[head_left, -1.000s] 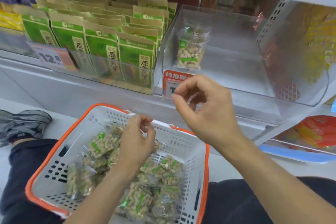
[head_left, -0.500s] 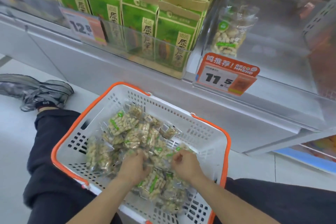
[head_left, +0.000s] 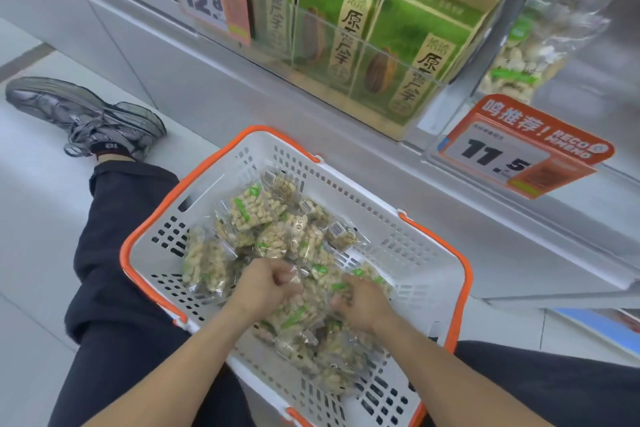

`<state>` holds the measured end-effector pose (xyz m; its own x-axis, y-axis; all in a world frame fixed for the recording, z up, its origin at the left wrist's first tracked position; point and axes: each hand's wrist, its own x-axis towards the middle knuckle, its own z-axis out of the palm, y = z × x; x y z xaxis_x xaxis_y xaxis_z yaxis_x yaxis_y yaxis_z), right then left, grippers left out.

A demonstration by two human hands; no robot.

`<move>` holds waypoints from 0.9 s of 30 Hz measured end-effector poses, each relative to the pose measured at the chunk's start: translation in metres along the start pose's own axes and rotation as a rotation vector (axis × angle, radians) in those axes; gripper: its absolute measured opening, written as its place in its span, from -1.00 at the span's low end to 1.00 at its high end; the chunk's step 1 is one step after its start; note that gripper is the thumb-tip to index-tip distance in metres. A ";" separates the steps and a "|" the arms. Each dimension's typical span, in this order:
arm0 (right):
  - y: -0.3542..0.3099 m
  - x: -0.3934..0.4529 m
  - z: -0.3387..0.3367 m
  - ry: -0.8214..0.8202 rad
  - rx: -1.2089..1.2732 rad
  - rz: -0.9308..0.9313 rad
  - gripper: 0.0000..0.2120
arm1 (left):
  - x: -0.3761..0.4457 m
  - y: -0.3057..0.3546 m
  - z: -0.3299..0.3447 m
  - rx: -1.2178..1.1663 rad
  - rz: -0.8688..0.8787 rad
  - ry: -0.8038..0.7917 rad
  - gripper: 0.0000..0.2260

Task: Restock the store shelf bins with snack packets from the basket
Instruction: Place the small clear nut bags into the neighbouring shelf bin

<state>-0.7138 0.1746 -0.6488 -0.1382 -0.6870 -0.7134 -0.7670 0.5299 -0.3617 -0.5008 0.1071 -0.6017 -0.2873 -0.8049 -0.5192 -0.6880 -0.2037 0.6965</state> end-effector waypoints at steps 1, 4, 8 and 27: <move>-0.001 0.000 -0.002 -0.031 0.014 0.005 -0.28 | 0.001 -0.001 -0.002 -0.002 -0.007 0.027 -0.82; -0.004 -0.002 -0.007 -0.092 0.092 0.023 -0.30 | 0.000 0.000 -0.007 0.030 -0.018 0.037 -0.80; -0.018 -0.010 -0.024 -0.102 0.157 0.036 -0.61 | 0.002 -0.004 -0.012 0.172 -0.012 0.015 -0.73; -0.113 -0.085 -0.167 -0.130 0.424 -0.253 -0.49 | -0.025 0.016 -0.082 -0.535 -0.098 0.038 -0.69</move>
<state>-0.7202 0.0901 -0.4464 0.1188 -0.7669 -0.6307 -0.4409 0.5284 -0.7255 -0.4500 0.0785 -0.5370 -0.2073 -0.7855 -0.5832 -0.2723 -0.5262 0.8056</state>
